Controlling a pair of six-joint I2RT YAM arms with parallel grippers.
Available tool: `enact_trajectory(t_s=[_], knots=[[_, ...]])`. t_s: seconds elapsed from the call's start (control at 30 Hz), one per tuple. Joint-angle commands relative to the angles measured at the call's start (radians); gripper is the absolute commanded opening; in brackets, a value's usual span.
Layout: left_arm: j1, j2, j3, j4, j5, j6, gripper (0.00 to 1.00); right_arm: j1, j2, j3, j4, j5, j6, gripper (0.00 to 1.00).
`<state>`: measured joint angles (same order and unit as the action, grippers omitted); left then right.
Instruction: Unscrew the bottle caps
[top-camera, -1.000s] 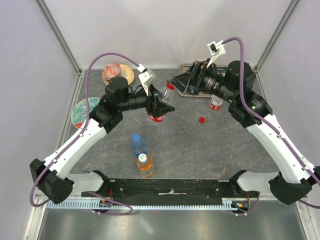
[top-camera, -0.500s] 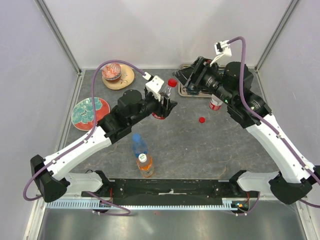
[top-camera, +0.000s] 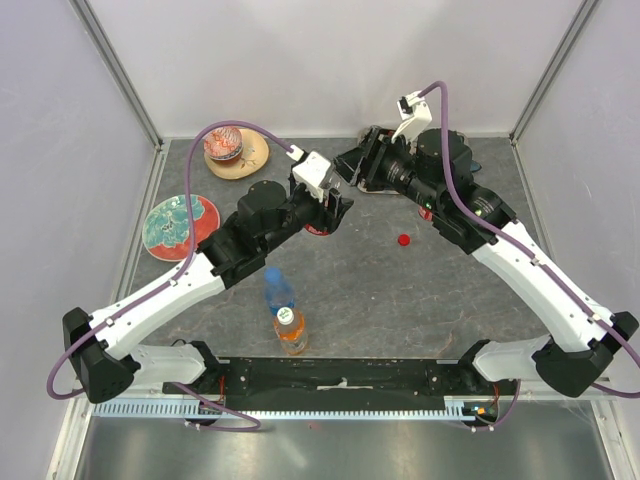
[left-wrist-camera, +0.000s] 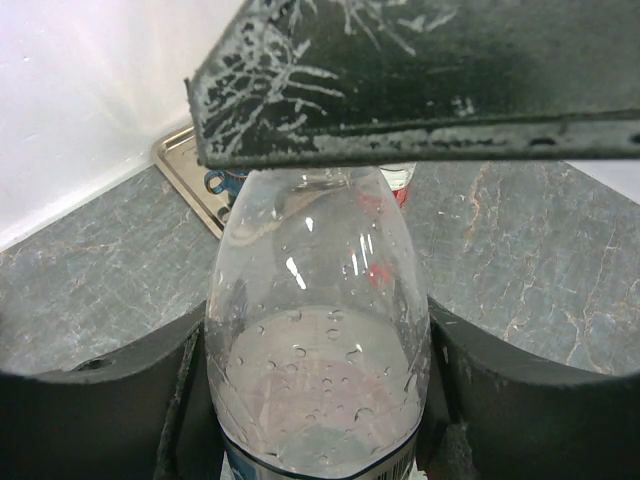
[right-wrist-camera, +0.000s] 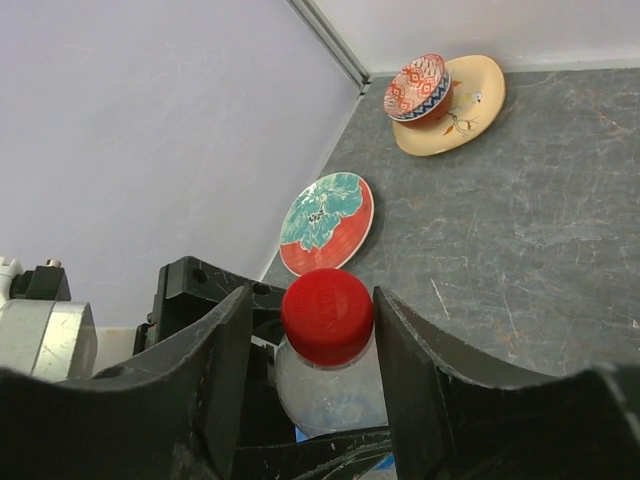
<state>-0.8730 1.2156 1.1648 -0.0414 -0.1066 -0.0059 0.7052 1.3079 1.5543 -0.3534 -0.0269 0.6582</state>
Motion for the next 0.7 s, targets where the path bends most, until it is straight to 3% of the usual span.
enact_trajectory(t_s=[0.0,0.4,0.63,0.67], knots=[[-0.007,-0.013,-0.004,0.064,-0.027,0.038,0.51,0.002,-0.015,-0.01,0.031,0.022,-0.003,0.57],[-0.007,-0.019,-0.013,0.063,-0.016,0.029,0.51,0.002,-0.047,-0.037,0.063,0.09,-0.005,0.65],[-0.007,-0.019,-0.016,0.063,-0.013,0.027,0.51,0.002,-0.048,-0.045,0.071,0.087,-0.009,0.53],[-0.007,-0.018,-0.016,0.064,-0.013,0.027,0.51,0.002,-0.045,-0.049,0.073,0.082,-0.009,0.48]])
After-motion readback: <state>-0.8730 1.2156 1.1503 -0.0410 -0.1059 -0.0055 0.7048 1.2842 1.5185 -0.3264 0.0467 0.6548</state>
